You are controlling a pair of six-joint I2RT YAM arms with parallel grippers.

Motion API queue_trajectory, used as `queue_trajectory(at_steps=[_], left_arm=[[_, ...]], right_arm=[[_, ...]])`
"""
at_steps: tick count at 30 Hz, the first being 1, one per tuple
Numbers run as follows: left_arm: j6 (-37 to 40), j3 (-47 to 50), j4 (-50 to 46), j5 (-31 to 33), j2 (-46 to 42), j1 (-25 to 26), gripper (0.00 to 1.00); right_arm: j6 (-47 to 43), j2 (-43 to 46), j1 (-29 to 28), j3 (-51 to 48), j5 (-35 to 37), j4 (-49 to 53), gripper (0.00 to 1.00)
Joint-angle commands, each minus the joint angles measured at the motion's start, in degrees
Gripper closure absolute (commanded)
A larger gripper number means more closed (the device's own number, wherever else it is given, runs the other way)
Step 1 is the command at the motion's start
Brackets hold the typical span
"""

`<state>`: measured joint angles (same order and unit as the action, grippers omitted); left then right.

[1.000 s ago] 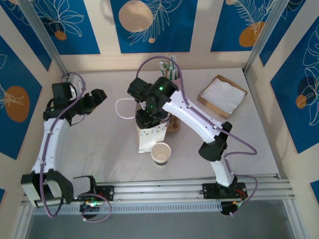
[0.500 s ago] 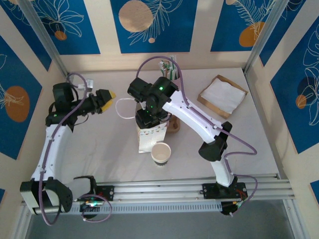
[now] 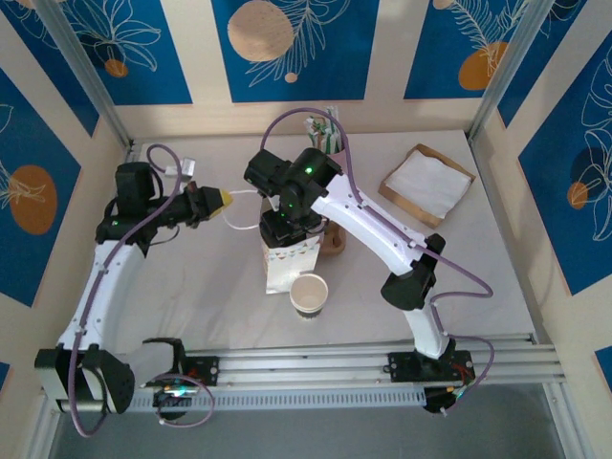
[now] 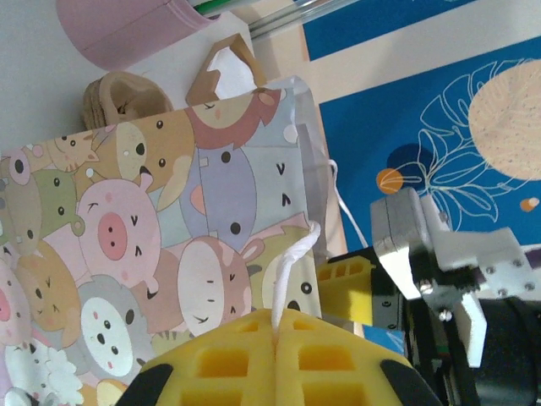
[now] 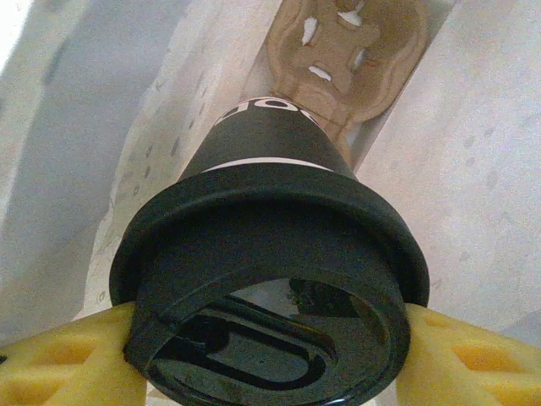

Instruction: Pack the takeout coffee

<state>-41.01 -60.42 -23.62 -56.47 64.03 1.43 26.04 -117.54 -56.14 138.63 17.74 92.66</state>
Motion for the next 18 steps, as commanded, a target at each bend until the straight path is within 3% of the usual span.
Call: queue_trajectory(at_steps=[1,8,18], left_arm=[[1.3,0.4,-3.1,0.8,-3.3,0.5,1.0],[2.7,1.6,-8.8,5.3,-8.0,0.5,1.0],[-1.2,6.1,-10.6,8.7,-16.2,0.5,1.0]], right_arm=[[1.4,1.8,-0.4,0.3,-0.8,9.1,0.4],[2.1,2.5,0.2,0.2,-1.3,9.1,0.4],[2.4,1.7,-0.3,1.5,-2.9,9.1,0.4]])
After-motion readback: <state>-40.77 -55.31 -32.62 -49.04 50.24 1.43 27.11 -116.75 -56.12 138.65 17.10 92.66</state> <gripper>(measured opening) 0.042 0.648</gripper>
